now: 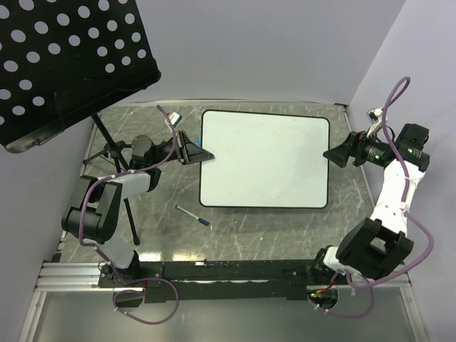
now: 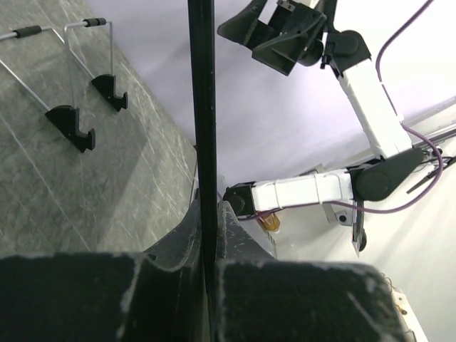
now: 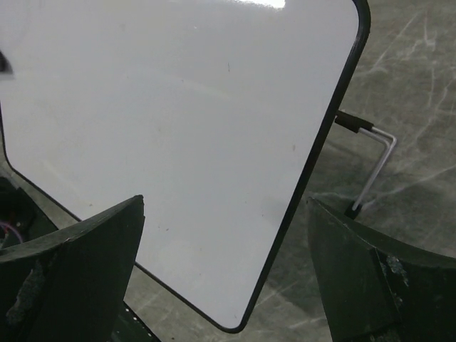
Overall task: Write a sentence on the whiteboard
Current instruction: Put down the whiteboard on the whiteboard stand.
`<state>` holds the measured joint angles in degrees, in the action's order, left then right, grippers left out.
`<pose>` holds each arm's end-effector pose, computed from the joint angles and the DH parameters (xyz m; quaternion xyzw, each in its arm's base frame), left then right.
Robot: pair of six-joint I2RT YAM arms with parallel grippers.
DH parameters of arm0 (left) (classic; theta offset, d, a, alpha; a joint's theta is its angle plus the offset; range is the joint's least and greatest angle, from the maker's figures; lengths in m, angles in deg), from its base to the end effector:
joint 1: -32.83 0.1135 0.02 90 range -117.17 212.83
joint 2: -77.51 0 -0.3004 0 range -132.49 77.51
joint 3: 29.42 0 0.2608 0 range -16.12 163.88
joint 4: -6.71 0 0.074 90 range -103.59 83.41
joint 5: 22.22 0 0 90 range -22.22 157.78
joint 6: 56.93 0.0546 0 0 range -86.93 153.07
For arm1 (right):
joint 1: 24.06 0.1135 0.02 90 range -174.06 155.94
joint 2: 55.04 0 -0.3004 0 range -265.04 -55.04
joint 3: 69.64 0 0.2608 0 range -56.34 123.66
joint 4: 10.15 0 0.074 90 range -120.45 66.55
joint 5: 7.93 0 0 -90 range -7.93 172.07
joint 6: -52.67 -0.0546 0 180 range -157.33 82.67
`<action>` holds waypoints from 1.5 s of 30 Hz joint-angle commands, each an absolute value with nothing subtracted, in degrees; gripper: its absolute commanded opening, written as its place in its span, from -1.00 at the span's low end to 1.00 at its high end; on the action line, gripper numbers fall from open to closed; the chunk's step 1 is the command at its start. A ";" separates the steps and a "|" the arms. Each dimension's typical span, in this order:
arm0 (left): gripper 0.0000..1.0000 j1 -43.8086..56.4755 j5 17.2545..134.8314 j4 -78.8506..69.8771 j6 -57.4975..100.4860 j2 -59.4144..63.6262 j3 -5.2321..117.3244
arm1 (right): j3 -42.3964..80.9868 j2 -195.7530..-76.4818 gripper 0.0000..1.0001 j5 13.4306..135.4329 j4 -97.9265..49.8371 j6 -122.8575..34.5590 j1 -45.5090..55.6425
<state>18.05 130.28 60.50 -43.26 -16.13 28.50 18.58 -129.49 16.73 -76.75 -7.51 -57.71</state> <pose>0.3214 -0.1349 0.2918 0.1039 0.6462 -0.7073 0.2670 0.2366 -0.0979 0.3879 -0.1453 0.8032 0.2940 0.4973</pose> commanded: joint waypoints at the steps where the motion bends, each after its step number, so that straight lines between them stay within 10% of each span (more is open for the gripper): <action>1: -0.98 18.51 129.83 89.47 -47.08 -10.91 30.02 | 18.02 -130.97 1.00 11.50 -74.25 -9.74 -57.90; 26: -0.98 19.30 130.62 99.93 -56.22 -11.61 31.78 | 16.17 -139.59 0.92 -3.00 -77.94 -5.96 -50.43; 38: -0.98 19.30 132.82 87.04 -46.57 -12.05 34.06 | 16.17 -138.62 0.48 -7.84 -79.08 -7.28 -48.32; 45: -0.98 19.30 133.35 79.37 -40.32 -11.61 35.20 | 16.70 -138.01 0.57 -6.00 -79.79 -5.87 -48.32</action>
